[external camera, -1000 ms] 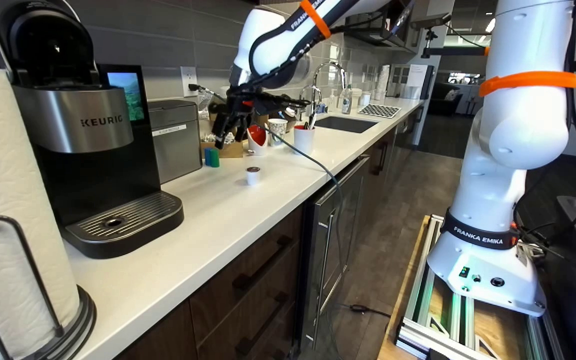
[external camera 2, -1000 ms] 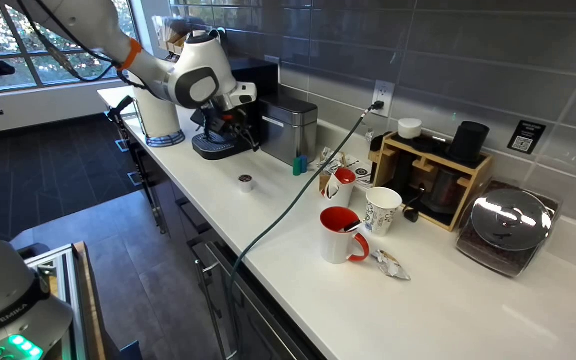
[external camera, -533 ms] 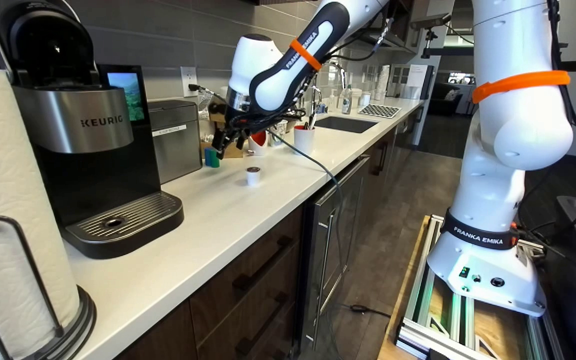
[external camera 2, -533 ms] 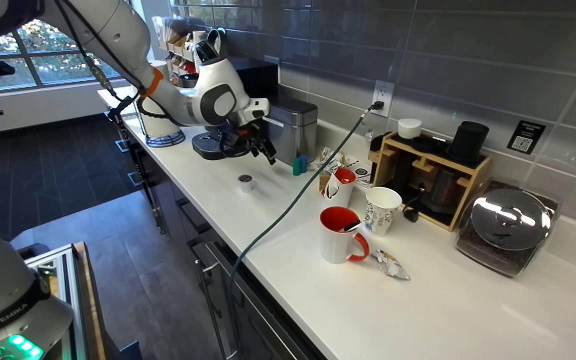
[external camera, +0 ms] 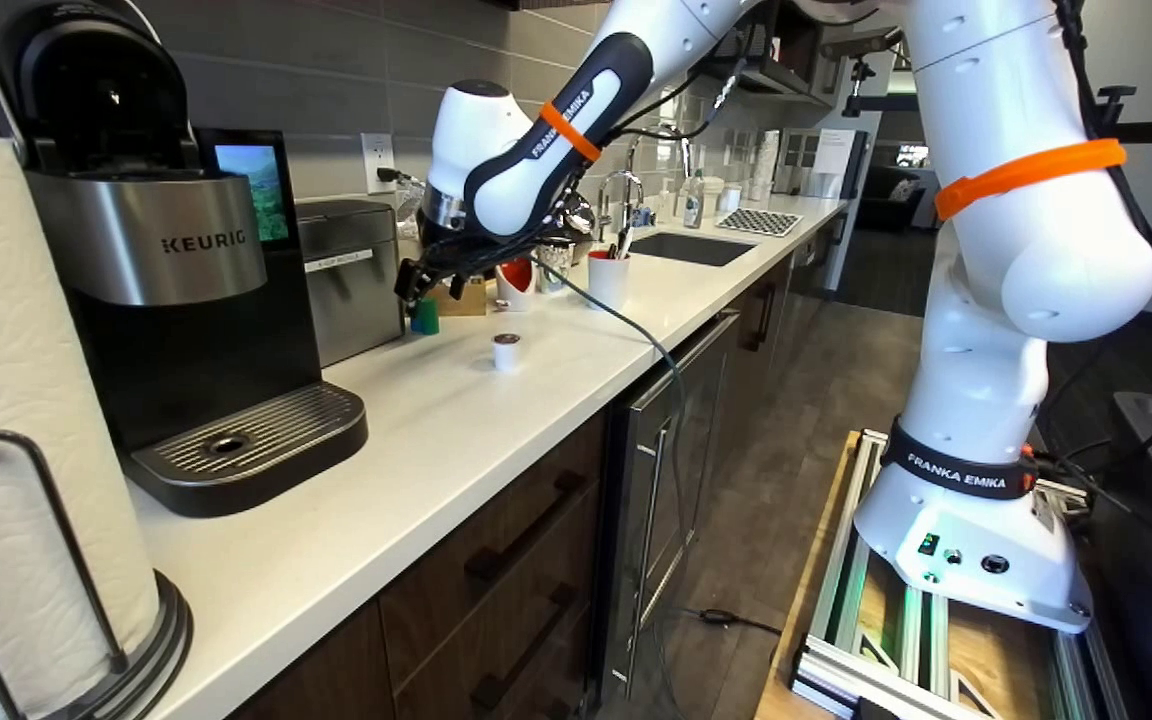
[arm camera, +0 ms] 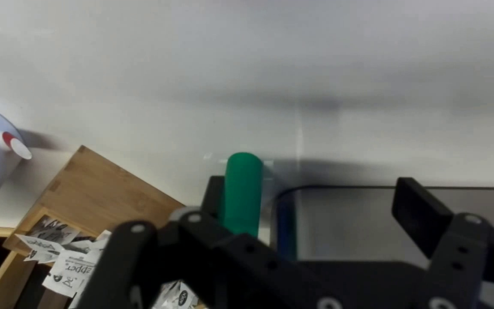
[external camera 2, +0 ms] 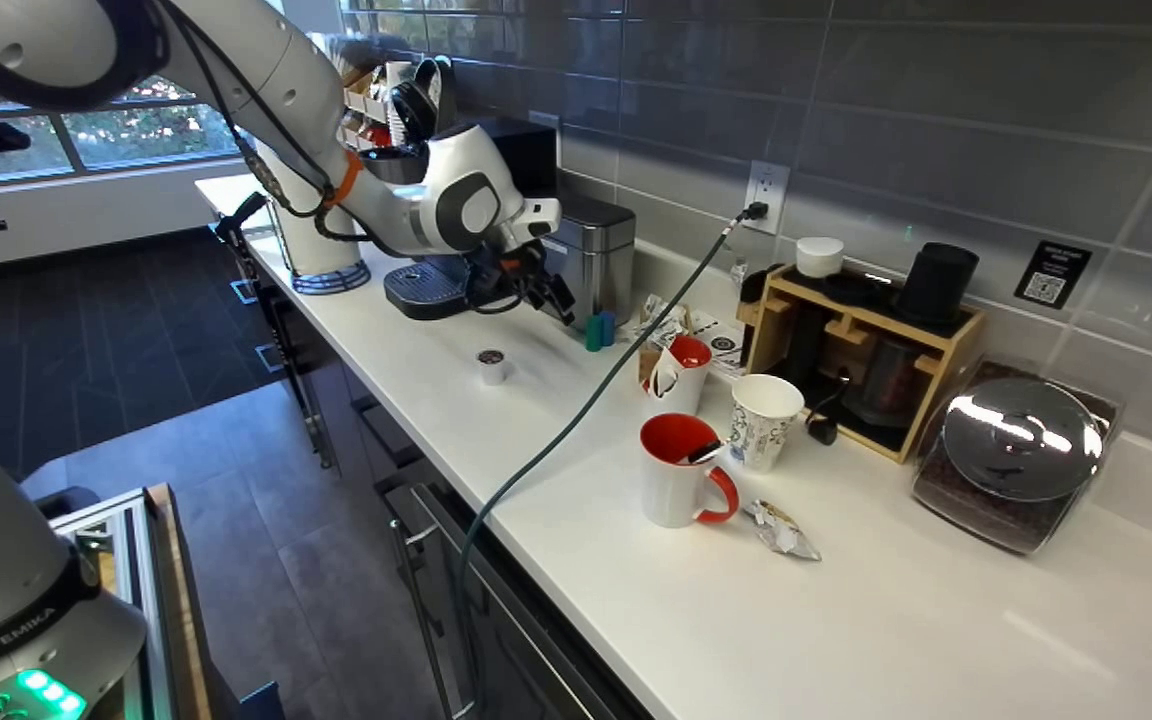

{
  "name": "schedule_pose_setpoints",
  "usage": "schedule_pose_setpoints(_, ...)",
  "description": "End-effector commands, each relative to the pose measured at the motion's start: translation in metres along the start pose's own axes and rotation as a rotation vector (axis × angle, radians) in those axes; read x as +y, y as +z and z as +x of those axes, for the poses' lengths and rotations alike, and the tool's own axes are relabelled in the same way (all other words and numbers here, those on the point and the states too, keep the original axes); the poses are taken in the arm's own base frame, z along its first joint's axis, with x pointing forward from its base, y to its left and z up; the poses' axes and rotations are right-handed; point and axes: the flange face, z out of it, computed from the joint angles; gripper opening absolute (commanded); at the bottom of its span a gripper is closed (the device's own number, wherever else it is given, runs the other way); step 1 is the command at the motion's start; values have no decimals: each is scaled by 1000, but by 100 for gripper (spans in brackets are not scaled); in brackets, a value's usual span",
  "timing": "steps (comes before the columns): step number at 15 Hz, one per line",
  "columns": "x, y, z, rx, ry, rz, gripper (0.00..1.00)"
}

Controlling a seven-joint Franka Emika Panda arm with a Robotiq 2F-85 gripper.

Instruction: Put the green and blue blocks in the broken mug.

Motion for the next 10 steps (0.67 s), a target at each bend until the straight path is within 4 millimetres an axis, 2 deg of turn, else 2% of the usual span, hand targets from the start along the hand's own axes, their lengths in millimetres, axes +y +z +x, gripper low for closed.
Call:
schedule_pose_setpoints(1, 6, 3, 4, 2, -1, -6, 100)
schedule_pose_setpoints(5, 8, 5, 7, 4, -2, -9, 100)
schedule_pose_setpoints(10, 22, 23, 18, 22, 40, -39, 100)
